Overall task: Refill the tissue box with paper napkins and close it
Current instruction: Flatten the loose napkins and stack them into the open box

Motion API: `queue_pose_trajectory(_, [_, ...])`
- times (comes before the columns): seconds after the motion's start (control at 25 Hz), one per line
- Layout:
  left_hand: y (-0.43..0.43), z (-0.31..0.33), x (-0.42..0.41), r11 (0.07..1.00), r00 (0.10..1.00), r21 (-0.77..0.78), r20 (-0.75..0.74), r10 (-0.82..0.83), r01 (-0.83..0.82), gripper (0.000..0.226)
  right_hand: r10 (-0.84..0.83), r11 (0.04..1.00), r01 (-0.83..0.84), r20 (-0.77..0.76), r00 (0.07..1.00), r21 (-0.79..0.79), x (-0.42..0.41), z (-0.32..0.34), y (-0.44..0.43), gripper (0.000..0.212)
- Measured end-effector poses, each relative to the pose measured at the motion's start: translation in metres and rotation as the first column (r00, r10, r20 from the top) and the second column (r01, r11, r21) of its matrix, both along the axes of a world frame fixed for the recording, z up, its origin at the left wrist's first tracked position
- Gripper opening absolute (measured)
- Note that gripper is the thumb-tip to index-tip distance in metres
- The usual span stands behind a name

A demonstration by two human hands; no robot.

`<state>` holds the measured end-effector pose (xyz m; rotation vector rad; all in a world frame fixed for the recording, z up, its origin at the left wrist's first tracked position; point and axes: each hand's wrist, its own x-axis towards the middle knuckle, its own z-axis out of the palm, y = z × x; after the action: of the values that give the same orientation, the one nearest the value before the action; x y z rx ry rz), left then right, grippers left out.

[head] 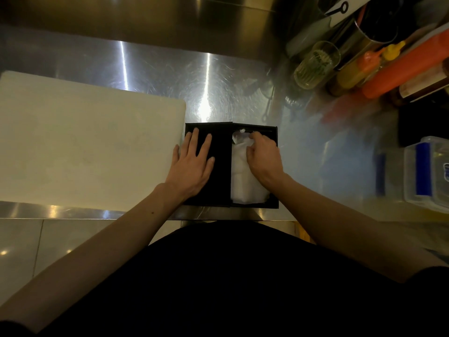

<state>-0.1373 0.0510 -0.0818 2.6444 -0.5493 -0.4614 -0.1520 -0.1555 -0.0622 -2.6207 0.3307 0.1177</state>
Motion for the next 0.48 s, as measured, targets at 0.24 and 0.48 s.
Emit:
queue_pose_trajectory(0.24, [-0.001, -0.001, -0.001, 1.000, 1.000, -0.011, -0.002, 0.000, 0.000, 0.059, 0.024, 0.988, -0.045, -0.144, 0.989, -0.145, 0.008, 0.007, -0.008, 0.024])
queue_pose_trajectory(0.48, [-0.002, -0.001, -0.001, 1.000, 1.000, -0.023, 0.001, 0.003, -0.003, 0.059, -0.032, 0.973, -0.013, -0.188, 0.982, -0.231, 0.011, 0.008, -0.001, 0.031])
